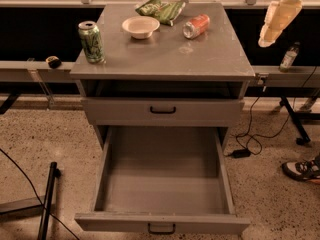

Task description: Place coke can into middle drawer

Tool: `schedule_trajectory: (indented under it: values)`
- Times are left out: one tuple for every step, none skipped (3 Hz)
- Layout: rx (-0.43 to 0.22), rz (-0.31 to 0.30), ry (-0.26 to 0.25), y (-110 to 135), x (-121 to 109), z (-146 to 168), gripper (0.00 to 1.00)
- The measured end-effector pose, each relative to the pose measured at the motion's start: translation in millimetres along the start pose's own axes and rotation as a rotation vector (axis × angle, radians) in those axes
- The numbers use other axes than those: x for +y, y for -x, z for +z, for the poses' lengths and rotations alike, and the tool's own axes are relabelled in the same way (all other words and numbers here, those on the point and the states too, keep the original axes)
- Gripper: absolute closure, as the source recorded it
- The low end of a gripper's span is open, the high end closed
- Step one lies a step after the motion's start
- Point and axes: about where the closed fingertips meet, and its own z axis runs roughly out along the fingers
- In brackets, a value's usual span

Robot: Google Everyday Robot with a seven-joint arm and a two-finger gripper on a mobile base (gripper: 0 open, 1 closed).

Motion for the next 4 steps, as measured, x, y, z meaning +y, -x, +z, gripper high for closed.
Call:
schedule_trajectory:
  values:
    - [-0.028, -0.192, -0.075, 9.6, -27.2, 9.0, 0.0]
    - [-0.025, -0.27, -0.072, 10.0, -26.2, 10.1, 0.0]
    - [0.013, -0.306, -0.073, 11.2, -28.1, 14.4, 0.0]
    - [0.04, -0.402, -0.051, 13.2, -37.1, 42.3, 0.0]
